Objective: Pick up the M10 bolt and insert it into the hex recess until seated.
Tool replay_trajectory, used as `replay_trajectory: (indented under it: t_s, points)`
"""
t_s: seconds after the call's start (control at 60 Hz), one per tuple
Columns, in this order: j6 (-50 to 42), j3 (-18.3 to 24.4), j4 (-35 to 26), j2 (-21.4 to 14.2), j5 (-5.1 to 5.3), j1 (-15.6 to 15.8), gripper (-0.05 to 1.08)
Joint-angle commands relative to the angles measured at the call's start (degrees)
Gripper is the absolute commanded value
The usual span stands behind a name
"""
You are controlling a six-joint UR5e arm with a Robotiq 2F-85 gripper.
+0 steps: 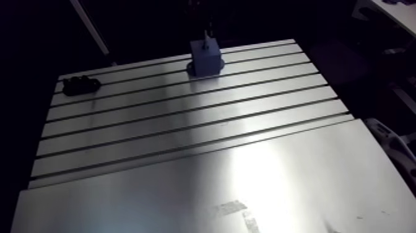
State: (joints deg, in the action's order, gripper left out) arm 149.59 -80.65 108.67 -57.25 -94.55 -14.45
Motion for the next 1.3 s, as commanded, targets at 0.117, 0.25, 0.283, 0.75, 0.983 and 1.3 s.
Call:
replay_trajectory:
  t_s: [0.117, 0.25, 0.283, 0.75, 0.983, 1.3]
  points:
    - [0.8, 0.8, -0.2, -0.1, 0.11, -0.1, 1.01]
    - [1.0, 0.8, -0.2, -0.1, 0.11, -0.1, 1.02]
    - [1.2, 0.7, -0.2, -0.1, 0.11, -0.1, 1.02]
    - [1.2, -0.1, -0.2, -0.1, 0.11, 0.0, 1.02]
    - [1.2, 0.3, -0.1, 0.0, 0.02, -0.1, 1.02]
    - [1.2, -0.2, -0.1, 0.0, -0.05, -0.1, 1.02]
